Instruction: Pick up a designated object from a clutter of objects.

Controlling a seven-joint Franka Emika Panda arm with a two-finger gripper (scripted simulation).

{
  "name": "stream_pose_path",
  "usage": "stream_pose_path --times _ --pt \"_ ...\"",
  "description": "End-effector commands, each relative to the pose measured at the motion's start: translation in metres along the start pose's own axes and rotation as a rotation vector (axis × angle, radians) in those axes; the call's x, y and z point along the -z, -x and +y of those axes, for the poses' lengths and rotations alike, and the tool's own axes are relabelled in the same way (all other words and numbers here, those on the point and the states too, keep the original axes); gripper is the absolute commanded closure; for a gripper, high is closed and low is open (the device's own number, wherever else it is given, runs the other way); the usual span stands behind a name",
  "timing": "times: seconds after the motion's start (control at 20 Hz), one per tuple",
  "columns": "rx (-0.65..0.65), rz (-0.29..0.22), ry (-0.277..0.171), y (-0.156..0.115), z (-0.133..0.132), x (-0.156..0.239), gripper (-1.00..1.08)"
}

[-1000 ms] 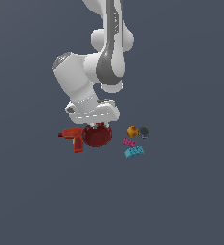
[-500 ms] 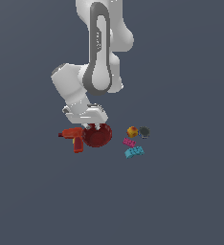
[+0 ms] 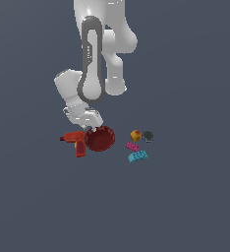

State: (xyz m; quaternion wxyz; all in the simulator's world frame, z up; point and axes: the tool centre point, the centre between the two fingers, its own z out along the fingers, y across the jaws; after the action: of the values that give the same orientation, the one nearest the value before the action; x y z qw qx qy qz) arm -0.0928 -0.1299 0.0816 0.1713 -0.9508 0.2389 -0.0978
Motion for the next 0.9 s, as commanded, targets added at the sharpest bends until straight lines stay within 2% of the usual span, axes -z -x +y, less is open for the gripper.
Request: stream_pose_path --times 0.0,0.3,0.85 --pt "-0.02 0.008 0.01 0.005 0.01 -0.002 -0.2" --pt "-0.044 0.016 0.024 0.011 0.023 -0.004 -0.2" --pt "-0.045 0.016 0.025 0.012 0.024 -0.016 -0.2"
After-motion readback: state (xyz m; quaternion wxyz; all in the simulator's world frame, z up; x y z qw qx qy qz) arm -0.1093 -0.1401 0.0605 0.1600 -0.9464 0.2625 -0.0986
